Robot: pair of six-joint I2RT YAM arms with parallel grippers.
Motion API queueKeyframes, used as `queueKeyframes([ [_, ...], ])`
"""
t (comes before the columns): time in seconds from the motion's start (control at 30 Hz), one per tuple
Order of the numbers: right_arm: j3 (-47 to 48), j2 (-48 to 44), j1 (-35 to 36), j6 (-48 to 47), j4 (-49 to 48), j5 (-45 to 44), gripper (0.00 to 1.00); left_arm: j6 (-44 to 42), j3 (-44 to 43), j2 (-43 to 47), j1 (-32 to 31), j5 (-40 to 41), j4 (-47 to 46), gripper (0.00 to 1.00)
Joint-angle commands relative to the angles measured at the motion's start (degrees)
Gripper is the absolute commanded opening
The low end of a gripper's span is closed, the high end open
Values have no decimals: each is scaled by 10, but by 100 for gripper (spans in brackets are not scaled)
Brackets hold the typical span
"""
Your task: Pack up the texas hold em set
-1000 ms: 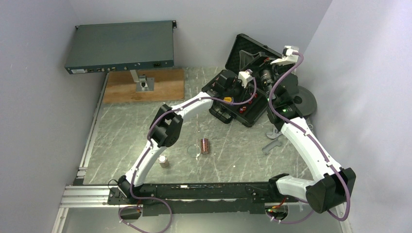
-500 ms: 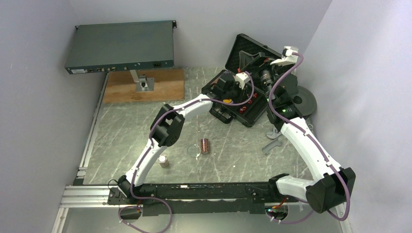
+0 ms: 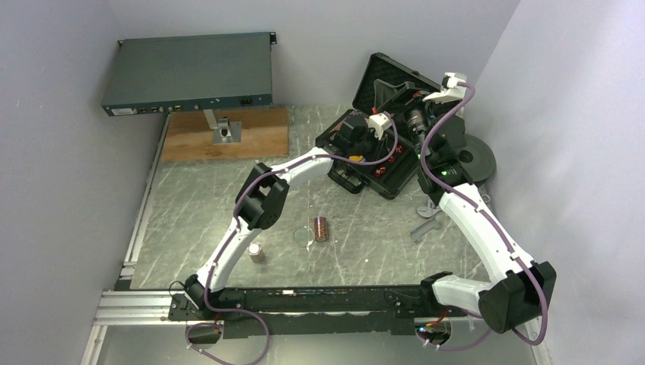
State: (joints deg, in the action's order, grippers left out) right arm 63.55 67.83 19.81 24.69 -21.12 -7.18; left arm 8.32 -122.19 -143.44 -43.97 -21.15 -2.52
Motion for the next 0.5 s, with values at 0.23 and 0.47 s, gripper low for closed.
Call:
queueKeyframes([
  [0.23,0,0,1,8,-33,-1,100,13,-19,-4,-1,-9,-25,35],
  [0.47,-2,-1,1,10,-36,1,100,16,-18,-4,2,-13,-27,49],
])
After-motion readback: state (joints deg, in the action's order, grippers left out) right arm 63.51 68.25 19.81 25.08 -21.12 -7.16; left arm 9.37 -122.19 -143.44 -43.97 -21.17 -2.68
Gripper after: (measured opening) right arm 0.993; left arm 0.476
